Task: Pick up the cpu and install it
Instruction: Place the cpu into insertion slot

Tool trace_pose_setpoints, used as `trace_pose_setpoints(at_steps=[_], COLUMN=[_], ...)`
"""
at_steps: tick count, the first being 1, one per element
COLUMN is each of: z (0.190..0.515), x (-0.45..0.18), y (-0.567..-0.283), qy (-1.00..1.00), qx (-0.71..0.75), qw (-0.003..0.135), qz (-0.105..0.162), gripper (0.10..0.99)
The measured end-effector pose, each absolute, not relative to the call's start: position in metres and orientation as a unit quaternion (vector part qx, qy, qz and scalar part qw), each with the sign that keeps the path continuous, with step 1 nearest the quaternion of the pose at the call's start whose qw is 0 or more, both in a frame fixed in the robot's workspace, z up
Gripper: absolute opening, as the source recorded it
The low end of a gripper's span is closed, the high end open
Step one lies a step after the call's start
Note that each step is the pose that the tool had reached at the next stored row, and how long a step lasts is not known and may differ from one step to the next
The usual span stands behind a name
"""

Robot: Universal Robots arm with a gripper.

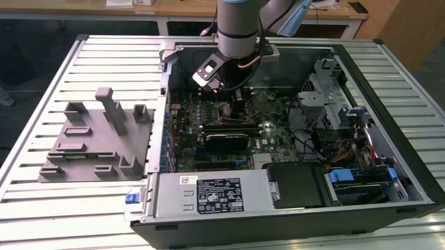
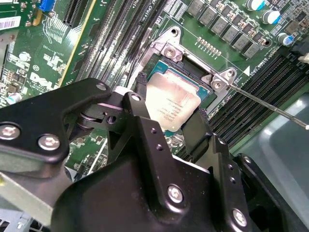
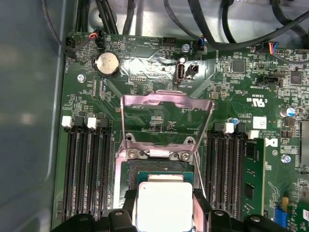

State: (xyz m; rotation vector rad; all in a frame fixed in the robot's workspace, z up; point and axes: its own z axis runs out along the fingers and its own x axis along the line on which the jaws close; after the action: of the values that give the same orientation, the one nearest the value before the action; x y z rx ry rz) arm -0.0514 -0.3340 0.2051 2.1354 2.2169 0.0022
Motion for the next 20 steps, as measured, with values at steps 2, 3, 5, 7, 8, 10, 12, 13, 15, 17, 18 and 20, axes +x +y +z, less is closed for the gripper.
trace_pose_setpoints(at_steps=[2, 3, 5, 7, 8, 10, 12, 13, 15, 17, 18, 20], z=[0.204, 0.203, 0.201, 0.200, 0.199, 0.198, 0.197, 0.196, 0.195, 0.195, 0.194, 0.193], x=[-0.051, -0.051, -0.051, -0.051, -0.051, -0.050, -0.050, -0.050, -0.050, -0.050, -0.050, -0.050], y=[-0.333, -0.333, -0.333, -0.333, -0.333, -0.332, -0.332, -0.332, -0.332, -0.332, -0.332, -0.332], qy=[0.720, 0.720, 0.720, 0.720, 0.720, 0.720, 0.720, 0.720, 0.720, 0.719, 0.719, 0.719], qx=[0.693, 0.693, 0.693, 0.693, 0.693, 0.693, 0.693, 0.694, 0.694, 0.694, 0.694, 0.694], qw=[0.032, 0.032, 0.032, 0.032, 0.032, 0.032, 0.032, 0.032, 0.032, 0.032, 0.032, 0.032], qz=[0.001, 0.001, 0.001, 0.001, 0.001, 0.001, 0.001, 0.001, 0.001, 0.001, 0.001, 0.001], gripper=[0.541, 0.541, 0.541, 0.541, 0.541, 0.541, 0.541, 0.541, 0.541, 0.541, 0.541, 0.541])
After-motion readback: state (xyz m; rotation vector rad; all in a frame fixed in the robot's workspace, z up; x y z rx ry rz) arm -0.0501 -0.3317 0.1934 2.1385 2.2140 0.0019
